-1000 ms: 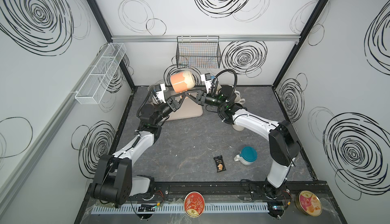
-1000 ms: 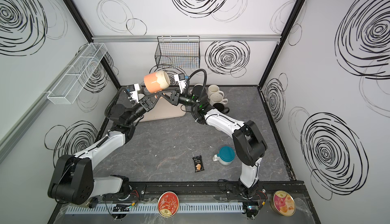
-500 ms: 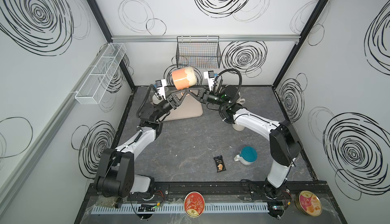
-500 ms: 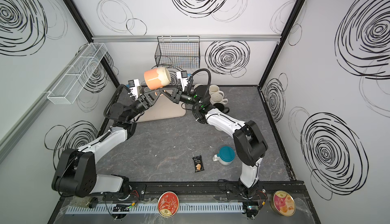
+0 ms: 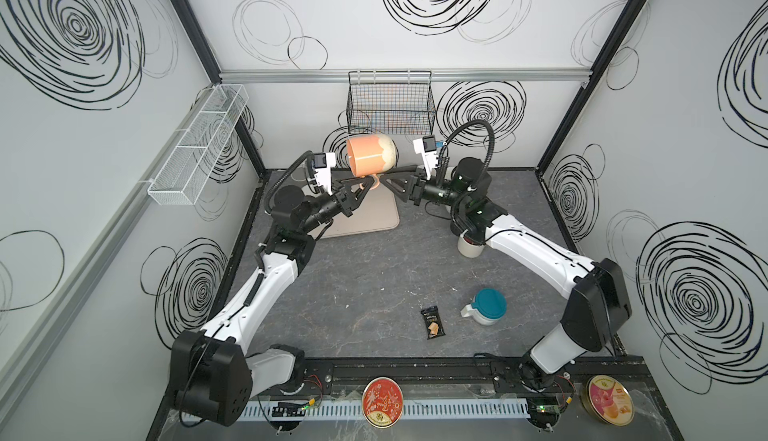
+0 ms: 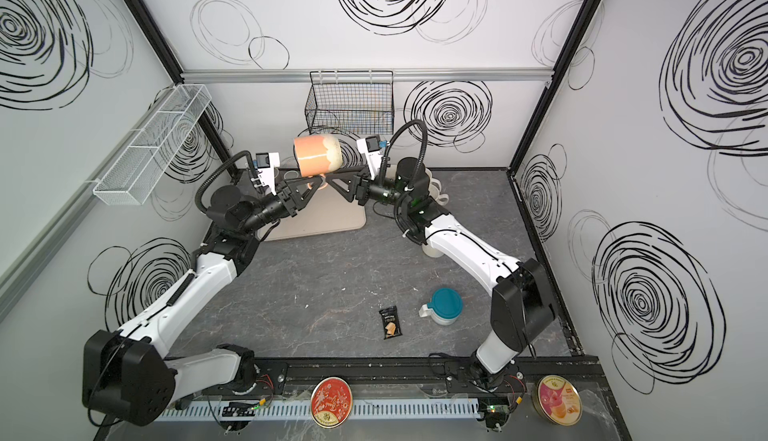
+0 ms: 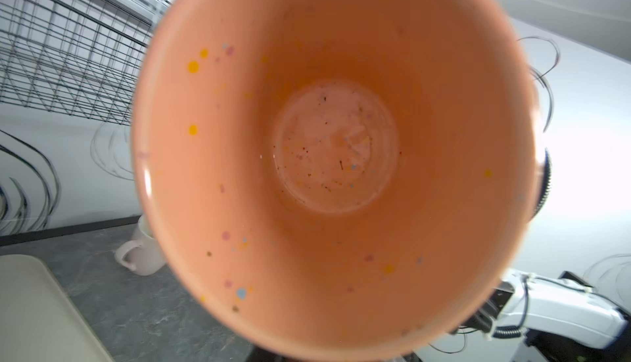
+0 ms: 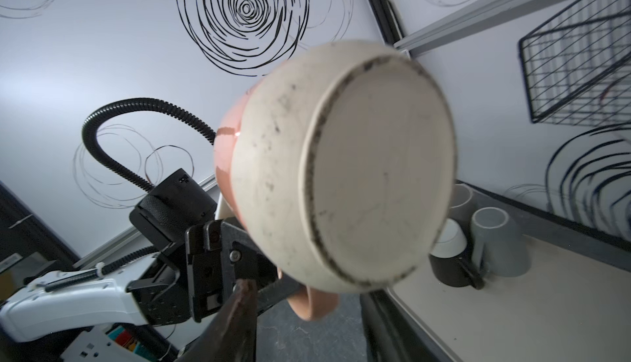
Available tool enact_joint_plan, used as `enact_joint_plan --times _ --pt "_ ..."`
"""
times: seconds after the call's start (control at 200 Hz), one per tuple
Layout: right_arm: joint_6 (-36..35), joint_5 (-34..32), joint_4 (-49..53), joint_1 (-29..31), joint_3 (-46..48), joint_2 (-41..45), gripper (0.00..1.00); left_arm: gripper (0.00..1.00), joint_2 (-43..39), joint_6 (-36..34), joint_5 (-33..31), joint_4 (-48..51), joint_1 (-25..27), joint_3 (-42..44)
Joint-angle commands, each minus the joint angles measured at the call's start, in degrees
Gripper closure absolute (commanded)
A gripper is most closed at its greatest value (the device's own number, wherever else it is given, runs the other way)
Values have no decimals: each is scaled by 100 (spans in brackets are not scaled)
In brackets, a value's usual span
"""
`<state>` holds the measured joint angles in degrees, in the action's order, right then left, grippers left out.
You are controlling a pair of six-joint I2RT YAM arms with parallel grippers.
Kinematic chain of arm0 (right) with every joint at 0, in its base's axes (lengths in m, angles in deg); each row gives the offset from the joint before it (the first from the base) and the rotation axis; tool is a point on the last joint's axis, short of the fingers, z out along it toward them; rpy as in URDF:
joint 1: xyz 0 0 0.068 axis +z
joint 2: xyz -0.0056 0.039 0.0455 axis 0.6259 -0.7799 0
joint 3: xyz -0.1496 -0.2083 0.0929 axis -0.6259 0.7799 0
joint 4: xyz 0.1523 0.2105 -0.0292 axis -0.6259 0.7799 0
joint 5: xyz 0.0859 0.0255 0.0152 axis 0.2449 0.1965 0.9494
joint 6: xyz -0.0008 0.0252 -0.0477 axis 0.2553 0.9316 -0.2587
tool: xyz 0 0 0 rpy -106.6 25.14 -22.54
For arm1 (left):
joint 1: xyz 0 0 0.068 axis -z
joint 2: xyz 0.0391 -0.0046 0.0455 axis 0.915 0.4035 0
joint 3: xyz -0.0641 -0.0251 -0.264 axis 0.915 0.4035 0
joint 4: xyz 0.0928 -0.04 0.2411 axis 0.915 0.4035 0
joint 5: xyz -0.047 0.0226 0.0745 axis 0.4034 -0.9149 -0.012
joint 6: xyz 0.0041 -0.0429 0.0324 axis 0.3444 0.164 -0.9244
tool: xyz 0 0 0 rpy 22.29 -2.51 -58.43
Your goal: Turn the mug right side up
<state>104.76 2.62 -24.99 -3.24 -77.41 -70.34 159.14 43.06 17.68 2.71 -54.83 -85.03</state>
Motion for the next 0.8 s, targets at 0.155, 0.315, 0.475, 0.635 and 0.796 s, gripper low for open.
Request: enact_joint_plan --times 0.155,0.315,0.475,0.635,0.796 --pt "-1811 -1184 1675 -241 26 1007 43 100 214 -3186 -1094 3243 446 -1304" --pt "-2111 -1668 2149 -571 294 1426 41 100 799 -3903 -1608 4021 737 -1877" --pt "-2347 -2052 2716 -912 327 1644 41 100 1403 -4412 -2104 4393 1065 -2300" --pt "-2390 -2473 3031 -1217 383 1747 41 100 2076 -4699 -2551 4639 1296 -2680" --pt "-2238 -2604 3113 -1569 496 1772 41 100 2802 -4902 -2752 4855 1436 -3095"
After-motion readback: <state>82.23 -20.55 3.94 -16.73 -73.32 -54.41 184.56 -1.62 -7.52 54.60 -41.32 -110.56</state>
